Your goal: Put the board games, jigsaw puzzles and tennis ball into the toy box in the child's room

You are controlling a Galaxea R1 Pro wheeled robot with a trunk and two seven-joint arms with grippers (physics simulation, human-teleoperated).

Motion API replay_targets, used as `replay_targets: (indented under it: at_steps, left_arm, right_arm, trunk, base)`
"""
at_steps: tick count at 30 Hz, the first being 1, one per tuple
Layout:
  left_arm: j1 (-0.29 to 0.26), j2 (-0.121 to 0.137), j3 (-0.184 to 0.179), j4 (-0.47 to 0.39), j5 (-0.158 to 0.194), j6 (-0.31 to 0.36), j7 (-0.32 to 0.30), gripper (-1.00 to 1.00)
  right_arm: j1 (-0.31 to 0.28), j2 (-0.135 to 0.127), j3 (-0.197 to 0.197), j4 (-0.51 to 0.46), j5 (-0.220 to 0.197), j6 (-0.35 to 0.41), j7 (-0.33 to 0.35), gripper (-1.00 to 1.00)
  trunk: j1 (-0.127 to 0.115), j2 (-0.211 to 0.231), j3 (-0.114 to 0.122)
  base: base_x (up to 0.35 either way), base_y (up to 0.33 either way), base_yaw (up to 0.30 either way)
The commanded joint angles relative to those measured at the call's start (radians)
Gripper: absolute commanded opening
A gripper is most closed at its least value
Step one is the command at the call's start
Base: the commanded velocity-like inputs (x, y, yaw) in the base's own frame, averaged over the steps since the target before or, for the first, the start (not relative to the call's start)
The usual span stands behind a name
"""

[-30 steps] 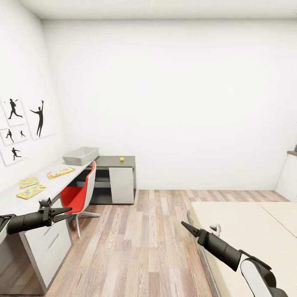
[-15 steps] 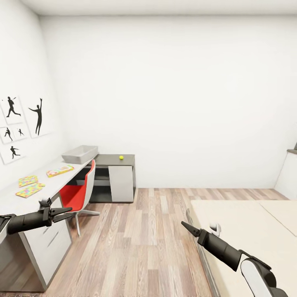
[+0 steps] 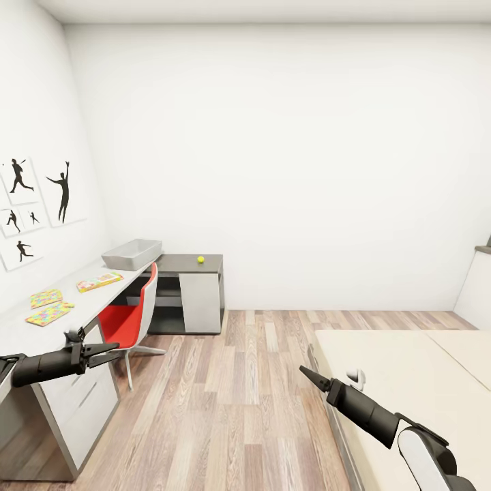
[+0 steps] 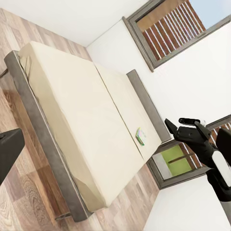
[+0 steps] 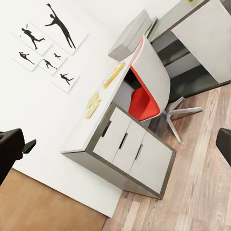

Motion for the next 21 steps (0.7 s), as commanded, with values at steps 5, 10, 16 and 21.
replay_targets:
  at_steps: [5, 10, 16, 21]
  left_arm:
    - [0.000, 0.000, 0.000, 0.000, 0.000, 0.011, -0.004, 1.00]
    - [0.000, 0.000, 0.000, 0.000, 0.000, 0.011, -0.004, 1.00]
    - [0.000, 0.000, 0.001, 0.000, 0.000, 0.011, -0.004, 1.00]
    - [0.000, 0.000, 0.001, 0.000, 0.000, 0.009, -0.004, 1.00]
  right_arm:
    - [0.000, 0.000, -0.001, 0.000, -0.006, 0.008, 0.000, 1.00]
    - [0.000, 0.000, -0.001, 0.000, -0.006, 0.008, 0.000, 1.00]
    - [0.000, 0.000, -0.001, 0.001, -0.006, 0.008, 0.000, 1.00]
    - [0.000, 0.000, -0.001, 0.001, -0.006, 0.008, 0.000, 1.00]
  trunk:
    - [0.000, -0.001, -0.001]
    - [0.000, -0.001, -0.001]
    - [0.000, -0.001, -0.001]
    - [0.000, -0.001, -0.001]
  base:
    - [0.000, 0.000, 0.000]
    - [0.000, 0.000, 0.000]
    - [0.000, 0.000, 0.000]
    - [0.000, 0.000, 0.000]
